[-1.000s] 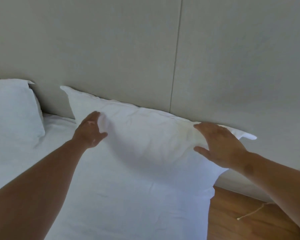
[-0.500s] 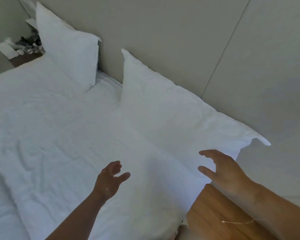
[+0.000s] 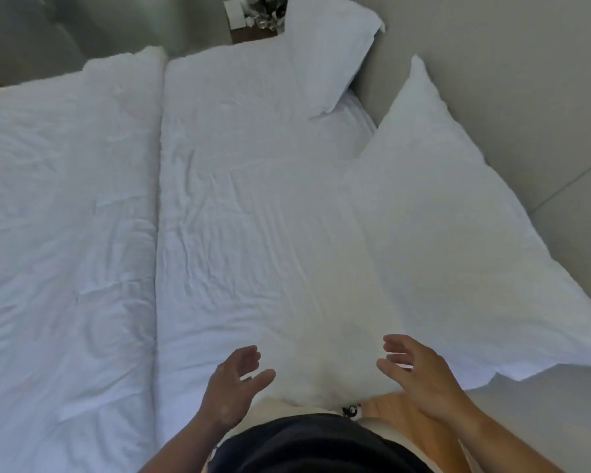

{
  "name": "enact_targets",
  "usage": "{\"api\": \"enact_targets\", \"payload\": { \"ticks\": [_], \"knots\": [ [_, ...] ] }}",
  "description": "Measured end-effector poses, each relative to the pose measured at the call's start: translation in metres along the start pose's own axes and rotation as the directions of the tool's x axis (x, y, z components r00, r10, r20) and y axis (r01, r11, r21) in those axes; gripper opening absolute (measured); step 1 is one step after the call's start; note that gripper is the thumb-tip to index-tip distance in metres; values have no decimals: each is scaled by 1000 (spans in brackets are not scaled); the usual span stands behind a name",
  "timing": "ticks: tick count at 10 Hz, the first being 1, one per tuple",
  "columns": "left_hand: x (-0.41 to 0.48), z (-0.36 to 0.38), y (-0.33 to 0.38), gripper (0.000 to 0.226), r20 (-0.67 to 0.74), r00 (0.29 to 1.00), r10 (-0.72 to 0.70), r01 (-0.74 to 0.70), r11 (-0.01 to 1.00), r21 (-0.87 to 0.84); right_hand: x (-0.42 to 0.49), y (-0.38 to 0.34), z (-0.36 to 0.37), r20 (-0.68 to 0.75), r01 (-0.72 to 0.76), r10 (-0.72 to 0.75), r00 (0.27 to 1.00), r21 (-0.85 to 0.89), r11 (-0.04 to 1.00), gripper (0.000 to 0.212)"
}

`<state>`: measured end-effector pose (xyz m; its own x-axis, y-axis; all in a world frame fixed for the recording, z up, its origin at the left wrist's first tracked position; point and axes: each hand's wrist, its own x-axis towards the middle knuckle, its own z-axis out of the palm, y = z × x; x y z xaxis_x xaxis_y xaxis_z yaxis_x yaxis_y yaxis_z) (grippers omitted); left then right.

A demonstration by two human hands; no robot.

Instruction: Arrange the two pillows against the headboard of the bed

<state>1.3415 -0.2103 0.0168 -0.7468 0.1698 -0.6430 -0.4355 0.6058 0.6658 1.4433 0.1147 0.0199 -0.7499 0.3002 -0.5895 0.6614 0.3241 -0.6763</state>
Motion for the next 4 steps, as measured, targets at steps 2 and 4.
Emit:
{"api": "enact_targets", "payload": {
  "ticks": [2,4],
  "knots": [
    [-29,11,-23,58,-110,994,-7,0,998,-55,3,-14,3,51,84,-82,995,-38,996,41],
    [-33,1,-38,59,-168,986,5,-27,991,-130,1,-25,17,28,125,-125,992,-22,992,37]
  ]
}}
